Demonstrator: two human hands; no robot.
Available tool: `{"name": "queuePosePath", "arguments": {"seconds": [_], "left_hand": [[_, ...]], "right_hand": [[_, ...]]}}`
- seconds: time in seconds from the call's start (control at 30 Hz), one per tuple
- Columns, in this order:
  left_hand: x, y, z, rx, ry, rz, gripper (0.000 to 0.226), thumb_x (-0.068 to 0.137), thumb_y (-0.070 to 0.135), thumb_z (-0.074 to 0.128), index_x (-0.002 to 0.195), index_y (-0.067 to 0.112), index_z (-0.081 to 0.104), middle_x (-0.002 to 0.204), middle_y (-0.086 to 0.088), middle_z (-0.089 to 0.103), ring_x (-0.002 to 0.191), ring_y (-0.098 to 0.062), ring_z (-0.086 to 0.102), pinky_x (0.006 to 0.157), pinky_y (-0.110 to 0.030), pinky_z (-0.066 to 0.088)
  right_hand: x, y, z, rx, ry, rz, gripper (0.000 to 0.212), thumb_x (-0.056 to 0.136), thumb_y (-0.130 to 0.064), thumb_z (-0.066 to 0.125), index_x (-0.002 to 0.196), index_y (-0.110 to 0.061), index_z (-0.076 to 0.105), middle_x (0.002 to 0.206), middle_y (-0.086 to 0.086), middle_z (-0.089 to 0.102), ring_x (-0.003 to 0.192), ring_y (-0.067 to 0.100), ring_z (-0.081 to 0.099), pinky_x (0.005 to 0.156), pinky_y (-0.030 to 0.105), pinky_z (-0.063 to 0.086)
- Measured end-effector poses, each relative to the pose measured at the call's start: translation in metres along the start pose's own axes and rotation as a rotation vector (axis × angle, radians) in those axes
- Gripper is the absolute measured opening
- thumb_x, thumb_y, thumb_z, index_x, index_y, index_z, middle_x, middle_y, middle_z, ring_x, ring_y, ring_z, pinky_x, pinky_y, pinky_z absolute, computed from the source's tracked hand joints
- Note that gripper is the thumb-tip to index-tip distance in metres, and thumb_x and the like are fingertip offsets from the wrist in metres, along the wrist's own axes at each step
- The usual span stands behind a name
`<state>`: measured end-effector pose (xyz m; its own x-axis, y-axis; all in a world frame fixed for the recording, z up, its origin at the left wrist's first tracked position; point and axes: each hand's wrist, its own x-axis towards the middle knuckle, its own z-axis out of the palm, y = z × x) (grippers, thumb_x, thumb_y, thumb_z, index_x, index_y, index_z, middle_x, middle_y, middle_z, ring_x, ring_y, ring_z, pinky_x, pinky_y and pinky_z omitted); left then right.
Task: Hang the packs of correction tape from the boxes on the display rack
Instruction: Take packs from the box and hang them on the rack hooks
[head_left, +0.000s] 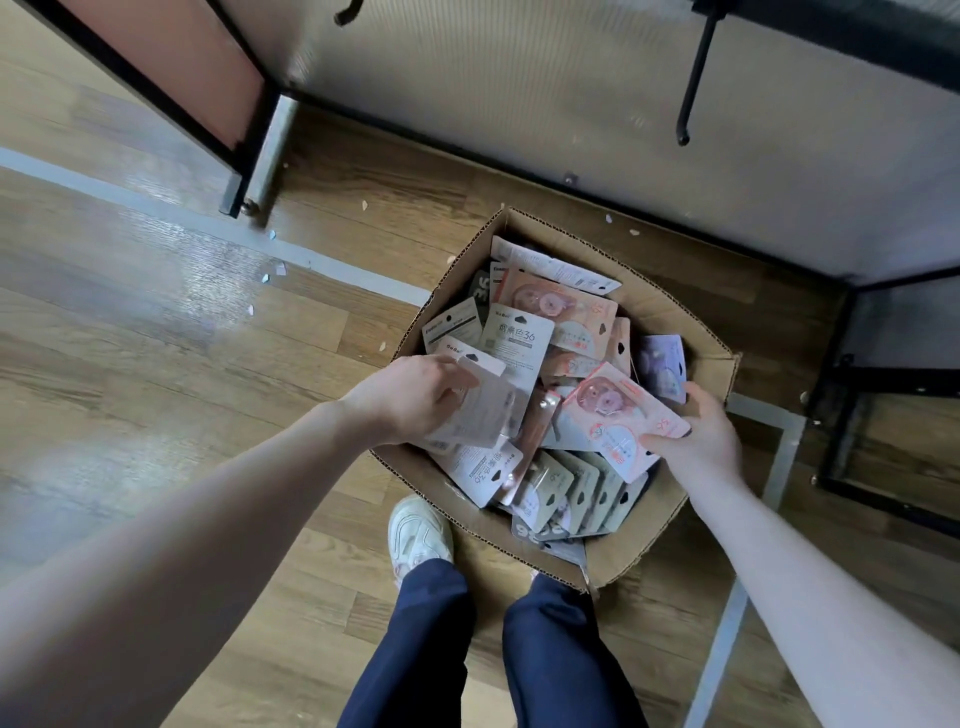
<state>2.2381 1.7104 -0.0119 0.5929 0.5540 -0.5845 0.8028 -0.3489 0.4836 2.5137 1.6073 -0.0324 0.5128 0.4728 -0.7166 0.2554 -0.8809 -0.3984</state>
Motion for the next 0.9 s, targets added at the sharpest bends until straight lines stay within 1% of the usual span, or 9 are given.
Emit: {"name": "queuePosePath", "arguments": {"seconds": [0.07,0.17,0.3,0.4,0.47,0.53,0.67,0.77,0.9], "left_hand": [[0.000,0.003,-0.005,-0.013,-0.049,-0.021,0.055,0.081,0.016,0.029,0.130,0.012,0.054,0.130,-0.010,0.053,0.117,-0.025,0.050,0.092,-0.026,0.037],[-0.001,0.004,-0.008,0.009,-0.063,-0.034,0.054,0.087,-0.001,0.036,0.137,0.017,0.045,0.138,-0.006,0.047,0.121,-0.021,0.049,0.095,-0.028,0.039],[0.000,0.003,-0.006,0.108,0.035,-0.032,0.034,0.090,0.006,0.045,0.120,0.014,0.058,0.114,-0.008,0.061,0.097,-0.026,0.060,0.078,-0.038,0.050],[-0.002,0.010,-0.012,0.111,0.270,0.044,0.018,0.079,0.008,0.068,0.096,0.014,0.072,0.087,-0.010,0.064,0.073,-0.032,0.063,0.055,-0.028,0.042],[-0.003,0.013,-0.018,0.178,0.370,0.092,0.012,0.065,0.012,0.081,0.075,0.015,0.074,0.067,-0.008,0.056,0.056,-0.029,0.057,0.048,-0.025,0.030],[-0.001,0.018,-0.024,0.178,0.431,0.099,0.010,0.065,0.017,0.081,0.070,0.014,0.073,0.068,-0.008,0.051,0.060,-0.030,0.053,0.048,-0.028,0.031],[-0.006,0.038,-0.046,-0.024,0.469,0.089,0.010,0.081,0.020,0.070,0.084,0.010,0.070,0.087,-0.008,0.061,0.075,-0.029,0.057,0.059,-0.032,0.043],[-0.019,0.056,-0.070,-0.104,0.462,0.033,0.016,0.088,0.024,0.062,0.090,0.010,0.067,0.084,-0.004,0.067,0.074,-0.024,0.060,0.059,-0.030,0.042],[-0.049,0.083,-0.114,-0.155,0.443,0.022,0.015,0.088,0.025,0.061,0.092,0.012,0.068,0.081,-0.001,0.068,0.071,-0.019,0.058,0.058,-0.027,0.039]], "right_hand": [[0.001,0.001,0.003,0.009,0.009,0.022,0.072,0.069,0.001,0.075,0.133,-0.017,0.045,0.114,0.011,0.064,0.106,0.028,0.060,0.088,0.044,0.050],[-0.002,0.002,0.003,-0.014,0.046,0.019,0.039,0.072,-0.003,0.073,0.109,-0.012,0.064,0.102,0.010,0.069,0.093,0.029,0.064,0.081,0.046,0.054],[-0.002,0.004,0.000,-0.045,0.067,-0.003,0.013,0.079,-0.013,0.071,0.092,-0.012,0.069,0.092,0.008,0.070,0.084,0.027,0.067,0.073,0.046,0.057],[-0.003,0.002,-0.006,-0.052,0.084,-0.040,0.003,0.084,-0.017,0.065,0.086,-0.015,0.065,0.090,0.008,0.070,0.081,0.027,0.066,0.068,0.043,0.057],[-0.005,-0.001,-0.011,-0.103,0.091,-0.087,0.008,0.089,-0.018,0.059,0.086,-0.012,0.062,0.088,0.007,0.067,0.077,0.025,0.062,0.057,0.031,0.050],[-0.010,-0.007,-0.017,-0.161,0.088,-0.144,0.013,0.093,-0.021,0.053,0.088,-0.011,0.060,0.086,0.004,0.063,0.076,0.021,0.060,0.050,0.022,0.040],[-0.029,-0.031,-0.037,-0.209,0.120,-0.262,0.017,0.095,-0.023,0.049,0.085,-0.012,0.056,0.081,0.002,0.060,0.071,0.017,0.057,0.047,0.021,0.034],[-0.051,-0.060,-0.059,-0.176,0.169,-0.349,0.015,0.096,-0.022,0.049,0.094,-0.012,0.060,0.085,-0.001,0.060,0.070,0.011,0.053,0.047,0.019,0.032],[-0.089,-0.102,-0.094,-0.206,0.209,-0.451,0.014,0.096,-0.020,0.049,0.095,-0.011,0.059,0.090,0.002,0.061,0.072,0.014,0.051,0.046,0.021,0.030]]}}
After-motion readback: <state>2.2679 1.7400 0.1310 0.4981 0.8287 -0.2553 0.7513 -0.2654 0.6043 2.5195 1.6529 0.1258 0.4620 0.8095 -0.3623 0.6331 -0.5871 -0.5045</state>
